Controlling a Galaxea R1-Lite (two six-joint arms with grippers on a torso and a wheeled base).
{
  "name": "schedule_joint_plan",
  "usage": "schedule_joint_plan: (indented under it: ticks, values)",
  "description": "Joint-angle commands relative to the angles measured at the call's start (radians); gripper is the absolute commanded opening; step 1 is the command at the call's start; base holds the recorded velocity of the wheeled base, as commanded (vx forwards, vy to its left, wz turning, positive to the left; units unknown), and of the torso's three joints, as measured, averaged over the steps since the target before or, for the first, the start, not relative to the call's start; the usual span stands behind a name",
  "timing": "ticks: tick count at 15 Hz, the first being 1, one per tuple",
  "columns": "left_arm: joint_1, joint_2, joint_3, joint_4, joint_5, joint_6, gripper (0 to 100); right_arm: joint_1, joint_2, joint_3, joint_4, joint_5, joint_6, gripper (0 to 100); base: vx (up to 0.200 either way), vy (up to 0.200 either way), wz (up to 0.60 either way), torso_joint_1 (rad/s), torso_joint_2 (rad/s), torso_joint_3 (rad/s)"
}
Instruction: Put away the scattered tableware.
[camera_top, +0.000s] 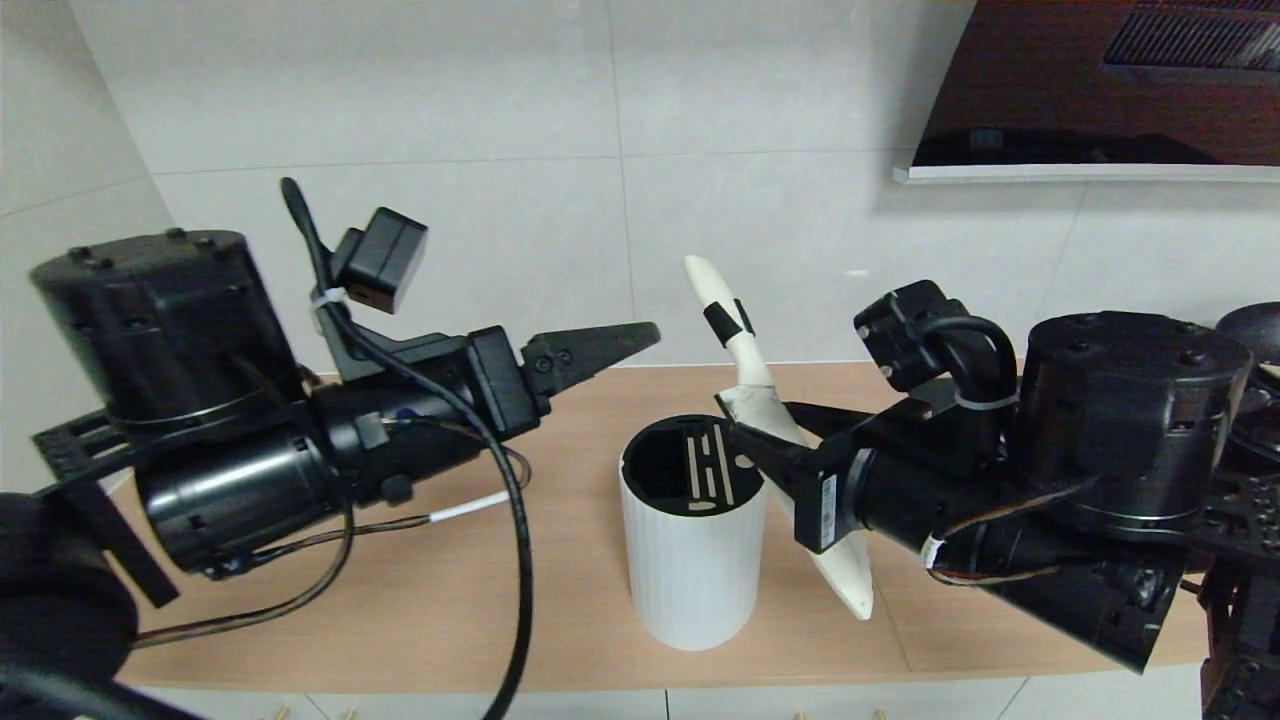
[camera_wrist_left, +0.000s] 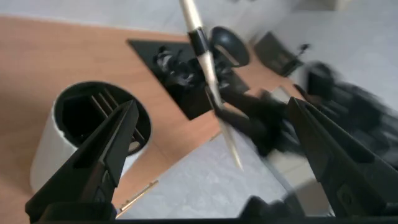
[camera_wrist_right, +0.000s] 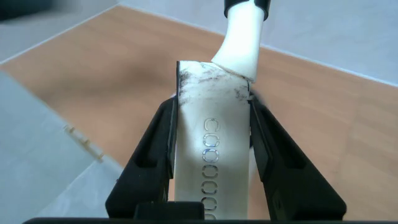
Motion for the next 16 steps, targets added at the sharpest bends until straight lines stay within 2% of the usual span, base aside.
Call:
schedule_joint_plan:
  ticks: [1,4,7,12,16]
  values:
    - [-0.036,0.134,-0.051,-0.045,0.004,0.003,100,0.032,0.015,0.0,-0.001,0.001,0.008,0,0.0,0.0,0.0,0.0,0.0,0.0]
    - [-0.037,0.201,-0.097,-0.05,0.007,0.003,100,0.036,0.015,0.003,-0.001,-0.001,0.009,0,0.0,0.0,0.0,0.0,0.0,0.0]
    - [-0.037,0.204,-0.105,-0.054,0.01,0.003,100,0.056,0.023,0.003,-0.001,-0.002,0.017,0,0.0,0.0,0.0,0.0,0.0,0.0]
    - [-0.037,0.246,-0.109,-0.14,0.021,0.003,100,0.074,0.028,0.007,-0.002,-0.004,0.022,0,0.0,0.0,0.0,0.0,0.0,0.0]
    - [-0.04,0.236,-0.108,-0.142,0.023,0.003,100,0.079,0.034,0.01,-0.001,-0.004,0.023,0,0.0,0.0,0.0,0.0,0.0,0.0]
